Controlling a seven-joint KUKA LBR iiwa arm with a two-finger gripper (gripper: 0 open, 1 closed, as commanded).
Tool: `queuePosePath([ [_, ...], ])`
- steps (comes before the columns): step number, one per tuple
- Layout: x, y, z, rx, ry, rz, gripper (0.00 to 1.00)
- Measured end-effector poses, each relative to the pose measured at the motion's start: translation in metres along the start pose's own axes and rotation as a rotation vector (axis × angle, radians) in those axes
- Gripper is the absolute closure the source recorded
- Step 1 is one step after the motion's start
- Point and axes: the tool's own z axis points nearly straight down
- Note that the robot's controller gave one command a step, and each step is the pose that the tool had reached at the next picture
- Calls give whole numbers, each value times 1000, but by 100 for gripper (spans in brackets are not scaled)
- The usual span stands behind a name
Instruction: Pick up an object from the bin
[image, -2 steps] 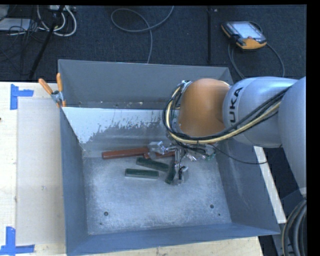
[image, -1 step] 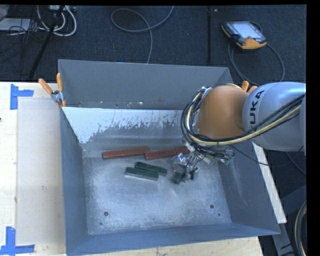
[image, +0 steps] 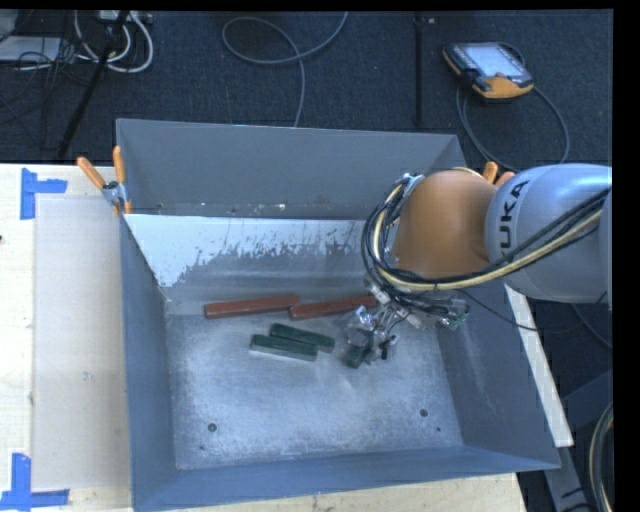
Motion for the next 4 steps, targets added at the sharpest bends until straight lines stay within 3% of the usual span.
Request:
queuePosePath([
  [4, 0, 3, -45, -5, 3, 1, 100],
])
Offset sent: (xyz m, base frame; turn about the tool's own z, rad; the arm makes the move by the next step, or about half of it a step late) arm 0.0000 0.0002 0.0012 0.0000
